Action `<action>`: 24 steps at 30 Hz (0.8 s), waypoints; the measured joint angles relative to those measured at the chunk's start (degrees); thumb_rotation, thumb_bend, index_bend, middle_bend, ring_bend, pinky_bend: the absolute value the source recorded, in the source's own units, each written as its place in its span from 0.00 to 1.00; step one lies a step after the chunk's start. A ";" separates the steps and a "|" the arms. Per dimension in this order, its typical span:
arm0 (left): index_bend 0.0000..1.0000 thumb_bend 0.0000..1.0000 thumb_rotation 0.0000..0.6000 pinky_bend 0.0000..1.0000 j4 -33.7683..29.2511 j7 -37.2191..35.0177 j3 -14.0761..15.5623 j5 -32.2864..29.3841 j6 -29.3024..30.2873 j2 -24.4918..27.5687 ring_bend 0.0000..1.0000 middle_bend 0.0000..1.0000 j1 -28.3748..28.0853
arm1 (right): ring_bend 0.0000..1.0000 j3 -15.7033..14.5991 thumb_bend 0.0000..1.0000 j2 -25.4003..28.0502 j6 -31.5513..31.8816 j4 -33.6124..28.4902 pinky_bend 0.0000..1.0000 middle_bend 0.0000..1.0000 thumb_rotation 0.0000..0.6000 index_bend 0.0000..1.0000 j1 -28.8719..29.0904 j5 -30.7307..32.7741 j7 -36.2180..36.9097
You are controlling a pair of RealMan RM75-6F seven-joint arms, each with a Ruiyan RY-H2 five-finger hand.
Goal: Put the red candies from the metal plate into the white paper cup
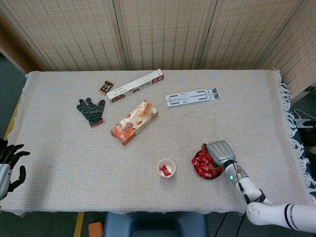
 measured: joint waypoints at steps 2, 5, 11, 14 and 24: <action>0.29 0.62 1.00 0.30 0.02 0.06 0.05 -0.03 -0.20 0.00 0.08 0.13 -0.06 | 0.72 -0.22 0.06 -0.16 -1.15 0.26 0.90 0.84 1.00 0.37 0.16 0.21 0.42; 0.29 0.62 1.00 0.30 -0.03 0.10 0.07 0.02 -0.19 0.02 0.08 0.13 -0.08 | 0.72 -0.75 0.06 -0.20 -1.92 0.40 0.90 0.84 1.00 0.37 0.30 -0.08 0.75; 0.29 0.62 1.00 0.30 -0.06 0.11 0.08 0.13 -0.04 0.01 0.08 0.13 -0.02 | 0.72 -1.31 0.04 -0.79 -2.24 1.30 0.90 0.84 1.00 0.37 0.35 -0.19 0.87; 0.29 0.62 1.00 0.30 -0.04 0.17 0.08 0.10 -0.11 0.01 0.08 0.13 -0.04 | 0.72 -1.51 0.04 -1.44 -2.22 2.13 0.90 0.84 1.00 0.37 0.37 -0.23 0.76; 0.29 0.62 1.00 0.30 0.02 -0.01 0.04 0.06 -0.12 0.05 0.08 0.13 -0.05 | 0.73 -2.45 0.04 -3.49 -2.15 4.43 0.91 0.84 1.00 0.40 0.25 -1.14 0.15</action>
